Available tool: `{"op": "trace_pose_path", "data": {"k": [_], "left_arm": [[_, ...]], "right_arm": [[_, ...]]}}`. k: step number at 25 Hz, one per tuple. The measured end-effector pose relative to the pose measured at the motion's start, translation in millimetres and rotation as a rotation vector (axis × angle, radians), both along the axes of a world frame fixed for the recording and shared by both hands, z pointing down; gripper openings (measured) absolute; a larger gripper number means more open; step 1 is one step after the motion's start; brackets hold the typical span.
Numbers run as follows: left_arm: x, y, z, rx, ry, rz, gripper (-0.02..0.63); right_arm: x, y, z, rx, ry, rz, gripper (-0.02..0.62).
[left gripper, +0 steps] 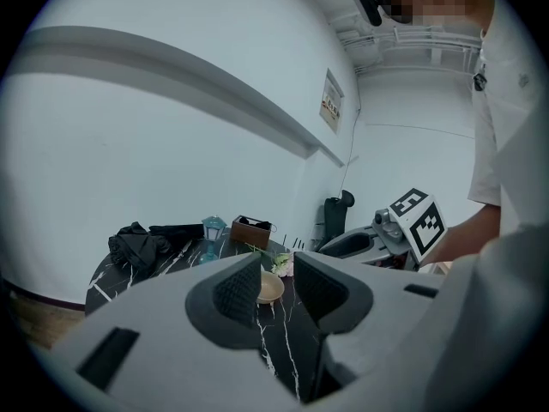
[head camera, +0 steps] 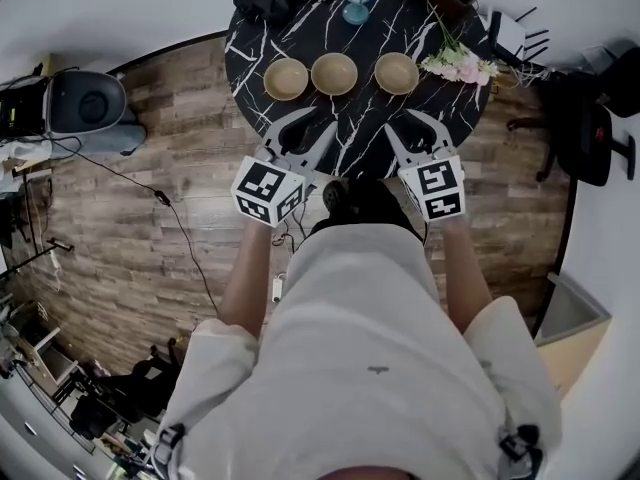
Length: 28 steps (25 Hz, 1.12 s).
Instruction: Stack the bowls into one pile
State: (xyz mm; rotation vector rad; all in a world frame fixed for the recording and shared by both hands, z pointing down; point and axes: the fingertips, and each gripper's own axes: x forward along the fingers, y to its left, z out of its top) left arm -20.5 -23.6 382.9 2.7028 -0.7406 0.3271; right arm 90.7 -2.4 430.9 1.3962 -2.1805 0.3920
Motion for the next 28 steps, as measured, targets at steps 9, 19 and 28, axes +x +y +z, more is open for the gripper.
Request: {"op": "trace_pose_path", "data": {"k": [9,19,28], "left_arm": [[18,-28,16,-0.038,-0.052,-0.035,0.107],[35,-50,37,-0.1,-0.075,-0.09,0.107],[49,-51,66,-0.164,-0.103,-0.103,0.106]], "right_arm": [[27,-31,46,-0.101,0.028,-0.044,0.15],[43,-53,105,-0.179,0.171,-0.169,0.149],[46,-59,135,-0.2,0.231,-0.241,0.141]]}}
